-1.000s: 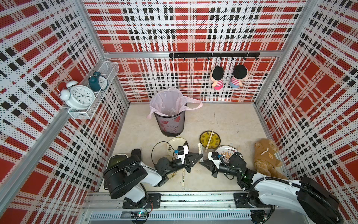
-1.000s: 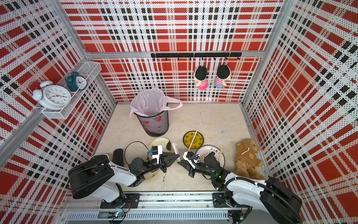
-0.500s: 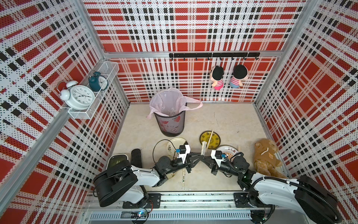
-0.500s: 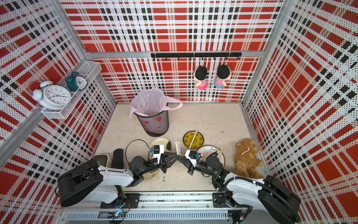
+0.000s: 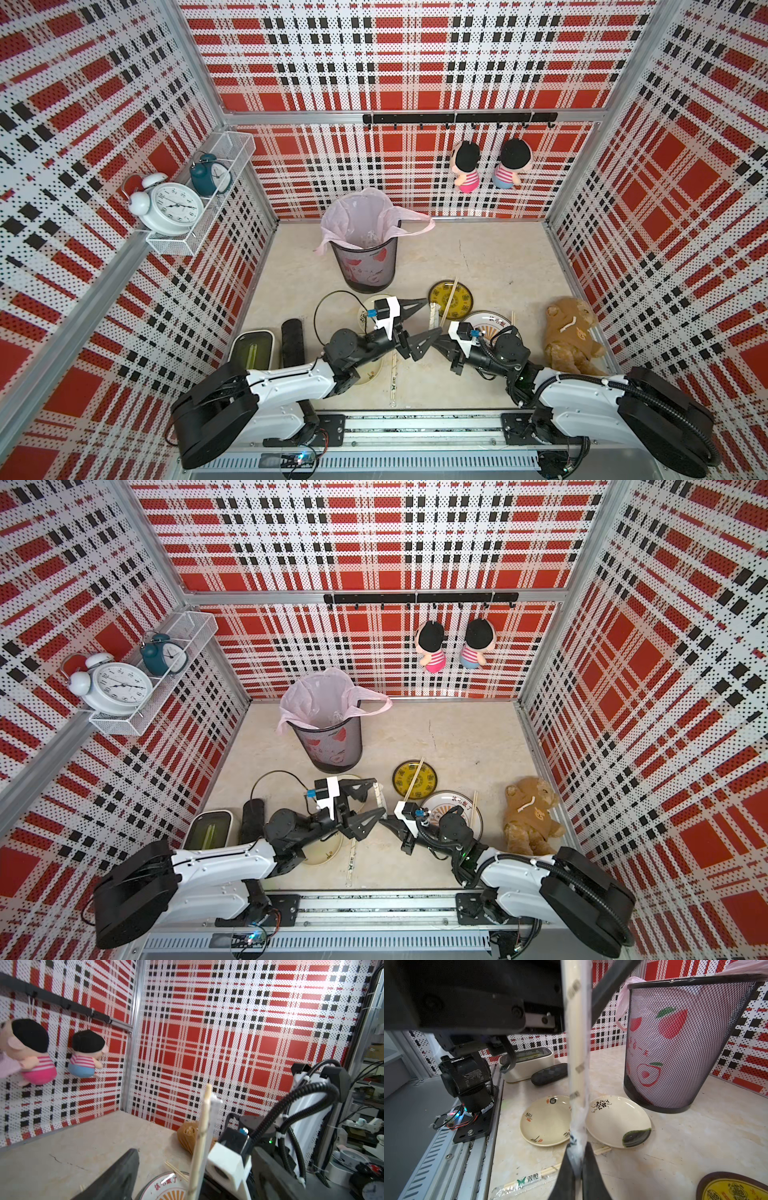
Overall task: Remove the packaging of disposable chopsticks
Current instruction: Remove the packet bag from the disposable chopsticks.
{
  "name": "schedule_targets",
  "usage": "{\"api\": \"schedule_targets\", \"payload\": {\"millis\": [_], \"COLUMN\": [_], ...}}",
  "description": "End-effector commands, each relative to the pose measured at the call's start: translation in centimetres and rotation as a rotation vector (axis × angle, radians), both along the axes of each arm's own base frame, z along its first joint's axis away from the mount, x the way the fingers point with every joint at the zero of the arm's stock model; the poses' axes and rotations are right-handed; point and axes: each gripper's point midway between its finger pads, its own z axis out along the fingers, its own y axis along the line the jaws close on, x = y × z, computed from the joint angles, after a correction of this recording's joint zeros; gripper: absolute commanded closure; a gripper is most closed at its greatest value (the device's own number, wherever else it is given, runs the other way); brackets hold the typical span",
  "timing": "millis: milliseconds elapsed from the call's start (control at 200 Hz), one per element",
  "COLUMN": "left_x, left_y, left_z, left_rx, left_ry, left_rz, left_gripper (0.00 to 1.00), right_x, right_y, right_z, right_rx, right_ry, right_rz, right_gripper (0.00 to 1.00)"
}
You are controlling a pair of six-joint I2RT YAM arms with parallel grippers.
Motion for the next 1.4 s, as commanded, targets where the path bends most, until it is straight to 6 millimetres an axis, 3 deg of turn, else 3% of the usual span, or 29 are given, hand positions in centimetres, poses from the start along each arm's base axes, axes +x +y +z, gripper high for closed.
{"api": "schedule_targets", "payload": {"millis": [0, 215, 336, 541, 802, 987, 1188, 1288, 1398], "left_x": [1.3, 0.5, 0.6, 0.9, 0.8, -0.6, -1.3, -1.1, -1.1], "left_y": [0.3, -0.2, -0.7, -0.8, -0.8, -1.1, -0.9, -1.3, -1.3], "left_z": [1.1, 1.9, 1.7, 0.4, -2.7, -5.6, -8.5, -10.1, -10.9], "left_rx": [0.003, -0.014, 0.000, 0.024, 0.068, 0.095, 0.114, 0.152, 0.159], "left_ry": [-0.025, -0.069, -0.066, -0.038, 0.021, 0.067, 0.127, 0.154, 0.175], "left_rz": [0.055, -0.047, -0.063, -0.063, -0.046, -0.087, -0.104, -0.096, -0.100], "left_gripper": [0.18, 0.41, 0.69, 0.94, 0.94, 0.93, 0.91, 0.96, 0.89], "right_x": [-0.6, -0.8, -0.8, -0.9, -1.0, -1.0, -1.0, -0.9, -0.8], "right_y": [0.0, -0.1, 0.0, -0.1, -0.2, 0.0, 0.2, 0.6, 0.8], "right_z": [0.2, -0.1, -0.1, 0.4, 2.8, 4.3, 5.3, 5.6, 6.2], "right_rx": [0.011, 0.001, -0.001, 0.014, 0.087, 0.123, 0.142, 0.132, 0.133], "right_ry": [-0.032, -0.027, -0.025, -0.033, -0.078, -0.105, -0.120, -0.121, -0.127], "right_rz": [0.026, 0.032, 0.032, 0.038, 0.040, 0.048, 0.058, 0.066, 0.069], "right_gripper": [1.00, 1.00, 1.00, 1.00, 1.00, 1.00, 1.00, 1.00, 1.00]}}
